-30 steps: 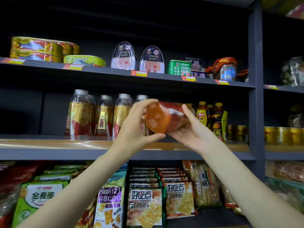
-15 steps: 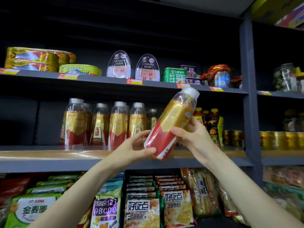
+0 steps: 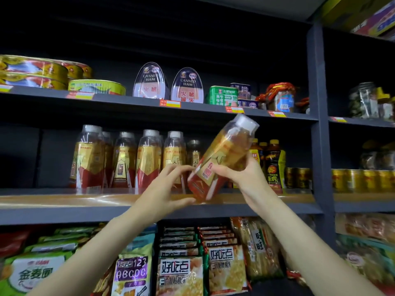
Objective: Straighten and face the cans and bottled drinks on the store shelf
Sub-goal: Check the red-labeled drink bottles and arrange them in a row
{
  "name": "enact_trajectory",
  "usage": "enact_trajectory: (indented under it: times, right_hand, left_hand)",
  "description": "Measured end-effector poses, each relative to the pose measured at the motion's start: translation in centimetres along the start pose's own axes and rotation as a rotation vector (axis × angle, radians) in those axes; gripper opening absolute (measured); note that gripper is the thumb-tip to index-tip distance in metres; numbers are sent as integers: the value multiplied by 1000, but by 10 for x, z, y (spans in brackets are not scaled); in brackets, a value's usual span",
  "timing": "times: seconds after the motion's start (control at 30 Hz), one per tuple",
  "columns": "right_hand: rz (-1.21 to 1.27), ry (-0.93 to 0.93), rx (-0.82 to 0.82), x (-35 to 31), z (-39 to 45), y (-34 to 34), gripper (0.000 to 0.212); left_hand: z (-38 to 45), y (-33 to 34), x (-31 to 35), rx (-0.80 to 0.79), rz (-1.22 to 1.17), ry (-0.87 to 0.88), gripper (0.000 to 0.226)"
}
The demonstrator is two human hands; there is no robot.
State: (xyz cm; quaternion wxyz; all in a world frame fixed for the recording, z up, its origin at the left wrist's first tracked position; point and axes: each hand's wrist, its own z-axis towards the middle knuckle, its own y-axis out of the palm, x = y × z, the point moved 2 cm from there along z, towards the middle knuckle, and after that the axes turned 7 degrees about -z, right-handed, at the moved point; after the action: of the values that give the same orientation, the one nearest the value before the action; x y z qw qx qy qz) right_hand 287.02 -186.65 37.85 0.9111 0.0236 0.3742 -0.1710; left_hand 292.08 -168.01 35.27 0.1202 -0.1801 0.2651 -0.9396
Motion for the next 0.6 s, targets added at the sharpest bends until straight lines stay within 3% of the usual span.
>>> enact_trajectory:
  times: [0.1,0.23,0.5,0.6]
  right_hand:
    - [-522,-351,8,-2,3,-9,69]
    - [-834,-738,84,10,1,-8,80]
    - [-886,-942,185,12,6,-14,87]
    - [-788,-807,177,8,10,-12,84]
  left_hand:
    - [0,-12,-11,78,93,-11,54]
    - [1,-17,-17,229,139,-10,43]
    - [8,-11,-34,239,275,5,43]
    - [11,-9,-45,254,362,-12,46]
